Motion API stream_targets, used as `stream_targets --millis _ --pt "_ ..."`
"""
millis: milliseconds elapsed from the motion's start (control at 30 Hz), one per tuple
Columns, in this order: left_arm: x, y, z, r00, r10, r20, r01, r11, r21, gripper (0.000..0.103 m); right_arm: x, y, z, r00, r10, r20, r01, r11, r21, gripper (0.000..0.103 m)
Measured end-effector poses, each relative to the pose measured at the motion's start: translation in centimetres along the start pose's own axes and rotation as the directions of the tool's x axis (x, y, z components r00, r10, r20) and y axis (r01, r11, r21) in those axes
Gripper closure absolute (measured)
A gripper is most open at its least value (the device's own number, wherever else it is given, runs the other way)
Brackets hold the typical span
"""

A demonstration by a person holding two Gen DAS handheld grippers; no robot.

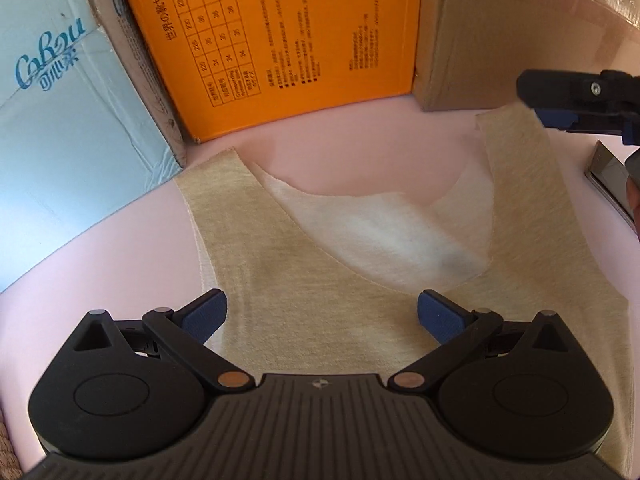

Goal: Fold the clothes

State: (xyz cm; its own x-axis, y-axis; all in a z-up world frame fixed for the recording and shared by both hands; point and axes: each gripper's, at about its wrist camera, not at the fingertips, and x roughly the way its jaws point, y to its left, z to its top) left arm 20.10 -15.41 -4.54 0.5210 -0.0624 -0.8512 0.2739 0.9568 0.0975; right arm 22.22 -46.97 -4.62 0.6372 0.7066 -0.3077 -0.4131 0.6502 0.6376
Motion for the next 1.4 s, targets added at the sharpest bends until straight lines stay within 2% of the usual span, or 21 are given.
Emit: stream_targets --millis 33,100,200,333,433,567,700,800,833,967,1000,1033,1067,1100,1133,1167,1200,1300,1400 --pt "-0.1 0.6 0.1 1.0 0.01 0.015 -0.01 1.0 -0.01 0.001 0.0 -0.1 0.2 1.0 -0.019 0.001 0.019 1.0 0.004 0.0" --pt "0.0 2.1 0.3 0.999 0.03 0.022 -0.03 0.999 -0.035 0.001 0.5 -0.6 0.5 0.994 -0.067 -0.081 0.069 0.997 0.024 0.0" --pt "0.3 4.4 0.4 0.998 0.056 0.021 -0.054 0.996 -0.066 0.001 0.6 -0.9 0.5 0.972 -0.139 -0.191 0.144 0.989 0.013 0.0" --pt "0.5 7.2 0.5 0.996 0.066 0.061 -0.06 0.993 -0.1 0.001 -1.2 -0.8 0.7 0.965 -0.167 -0.2 0.169 0.986 -0.008 0.0" --pt "0.7 8.8 0.7 0.992 0.028 0.124 -0.011 0.991 -0.135 0.001 -2.1 -0.7 1.0 0.956 -0.224 -0.191 0.215 0.975 -0.063 0.0" --pt "1.9 9.9 1.7 0.979 -0.052 0.195 0.08 0.988 -0.134 0.011 -2.0 -0.7 1.2 0.938 -0.287 -0.192 0.256 0.951 -0.17 0.0" --pt "3.4 10.3 2.9 0.977 -0.096 0.189 0.119 0.986 -0.113 0.014 -1.3 -0.6 1.1 0.919 -0.332 -0.215 0.264 0.92 -0.291 0.0" --pt "4.2 10.7 3.6 0.974 -0.141 0.179 0.163 0.98 -0.111 0.02 -0.8 -0.6 1.1 0.905 -0.36 -0.227 0.261 0.89 -0.374 0.001" --pt "4.4 10.8 3.7 0.971 -0.158 0.178 0.179 0.978 -0.106 0.024 -0.7 -0.5 1.1 0.904 -0.359 -0.231 0.251 0.885 -0.393 0.003" --pt "4.6 10.6 4.0 0.966 -0.182 0.182 0.195 0.979 -0.056 0.025 0.1 -0.6 1.5 0.902 -0.343 -0.261 0.207 0.876 -0.436 0.005" --pt "4.6 10.5 4.1 0.966 -0.186 0.18 0.196 0.98 -0.044 0.025 0.3 -0.7 1.6 0.902 -0.338 -0.27 0.195 0.875 -0.443 0.008" --pt "4.6 10.5 4.1 0.966 -0.188 0.178 0.196 0.98 -0.032 0.025 0.6 -0.8 1.8 0.897 -0.337 -0.286 0.185 0.874 -0.449 0.017" --pt "4.5 10.3 4.0 0.967 -0.181 0.182 0.187 0.982 -0.016 0.026 1.0 -1.0 1.9 0.887 -0.342 -0.312 0.178 0.874 -0.452 0.033" --pt "4.4 10.2 3.8 0.968 -0.17 0.187 0.172 0.985 0.004 0.032 1.3 -1.1 1.9 0.877 -0.351 -0.328 0.176 0.87 -0.461 0.043" --pt "4.2 10.0 3.8 0.967 -0.167 0.192 0.166 0.986 0.02 0.062 1.4 -1.1 1.8 0.868 -0.367 -0.333 0.181 0.86 -0.477 0.067" --pt "4.0 9.8 3.8 0.966 -0.169 0.197 0.165 0.986 0.035 0.094 1.5 -1.2 1.9 0.863 -0.375 -0.338 0.184 0.857 -0.482 0.085" --pt "3.8 9.6 3.8 0.964 -0.171 0.202 0.164 0.985 0.049 0.098 1.5 -1.2 2.1 0.861 -0.373 -0.345 0.183 0.862 -0.473 0.096" --pt "3.1 9.1 3.7 0.961 -0.174 0.213 0.159 0.984 0.084 0.099 1.2 -1.0 2.2 0.858 -0.373 -0.353 0.187 0.866 -0.463 0.098" --pt "2.5 9.0 3.8 0.963 -0.168 0.212 0.152 0.985 0.087 0.099 0.5 -0.5 2.4 0.866 -0.362 -0.343 0.195 0.879 -0.435 0.098"
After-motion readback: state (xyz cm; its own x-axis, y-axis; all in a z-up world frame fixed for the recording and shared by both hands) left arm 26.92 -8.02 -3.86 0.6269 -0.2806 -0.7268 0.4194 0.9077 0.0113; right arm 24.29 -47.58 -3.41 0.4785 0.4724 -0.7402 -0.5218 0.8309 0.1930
